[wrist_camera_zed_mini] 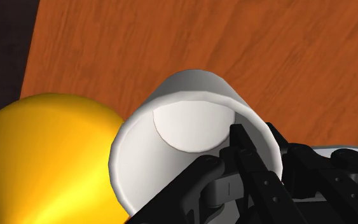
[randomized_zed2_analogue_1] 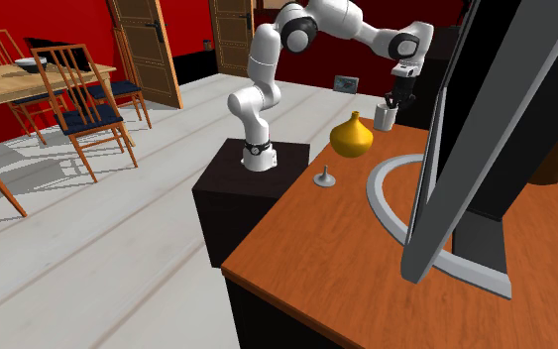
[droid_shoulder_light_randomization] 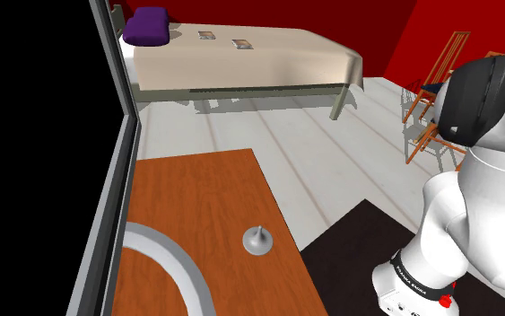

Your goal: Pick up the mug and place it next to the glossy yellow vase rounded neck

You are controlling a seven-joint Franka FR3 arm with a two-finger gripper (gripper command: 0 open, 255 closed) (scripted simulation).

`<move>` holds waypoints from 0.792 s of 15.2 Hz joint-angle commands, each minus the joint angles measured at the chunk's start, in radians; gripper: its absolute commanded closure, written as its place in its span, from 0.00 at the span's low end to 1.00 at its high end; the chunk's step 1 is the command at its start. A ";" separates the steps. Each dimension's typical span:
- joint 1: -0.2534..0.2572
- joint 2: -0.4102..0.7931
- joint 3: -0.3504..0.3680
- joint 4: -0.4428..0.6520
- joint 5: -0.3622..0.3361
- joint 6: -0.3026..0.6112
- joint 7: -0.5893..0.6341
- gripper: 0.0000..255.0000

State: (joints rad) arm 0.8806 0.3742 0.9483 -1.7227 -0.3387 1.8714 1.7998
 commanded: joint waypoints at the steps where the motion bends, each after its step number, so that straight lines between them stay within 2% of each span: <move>1: 0.001 0.007 -0.005 -0.020 -0.008 0.024 0.006 1.00; 12: 0.024 0.070 -0.043 -0.097 -0.071 0.141 0.047 1.00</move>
State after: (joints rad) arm 0.9029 0.4370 0.9098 -1.8180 -0.4028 2.0050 1.8455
